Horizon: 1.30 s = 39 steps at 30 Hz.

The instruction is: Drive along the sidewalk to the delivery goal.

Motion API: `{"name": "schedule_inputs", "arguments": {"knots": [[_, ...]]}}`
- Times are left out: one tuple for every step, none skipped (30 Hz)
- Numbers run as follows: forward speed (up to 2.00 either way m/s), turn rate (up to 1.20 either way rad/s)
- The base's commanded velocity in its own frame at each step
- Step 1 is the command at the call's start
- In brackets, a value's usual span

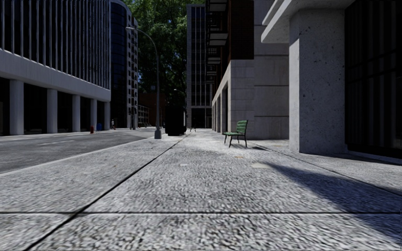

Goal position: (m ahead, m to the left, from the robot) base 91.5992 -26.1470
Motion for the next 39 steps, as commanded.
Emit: {"name": "schedule_inputs", "arguments": {"knots": [[2.00,0.00],[2.00,0.00],[2.00,0.00],[2.00,0.00],[2.00,0.00],[2.00,0.00],[2.00,0.00],[2.00,0.00],[2.00,0.00],[2.00,0.00],[2.00,0.00],[2.00,0.00],[2.00,0.00],[2.00,0.00],[2.00,0.00],[2.00,0.00],[2.00,0.00],[2.00,0.00],[2.00,0.00],[2.00,0.00],[2.00,0.00],[2.00,0.00],[2.00,0.00],[2.00,0.00],[2.00,0.00],[2.00,0.00],[2.00,0.00],[2.00,0.00],[2.00,0.00],[2.00,0.00],[2.00,0.00],[2.00,0.00],[2.00,0.00],[2.00,0.00],[2.00,0.00],[2.00,0.00],[2.00,0.00],[2.00,0.00],[2.00,0.00]]}}
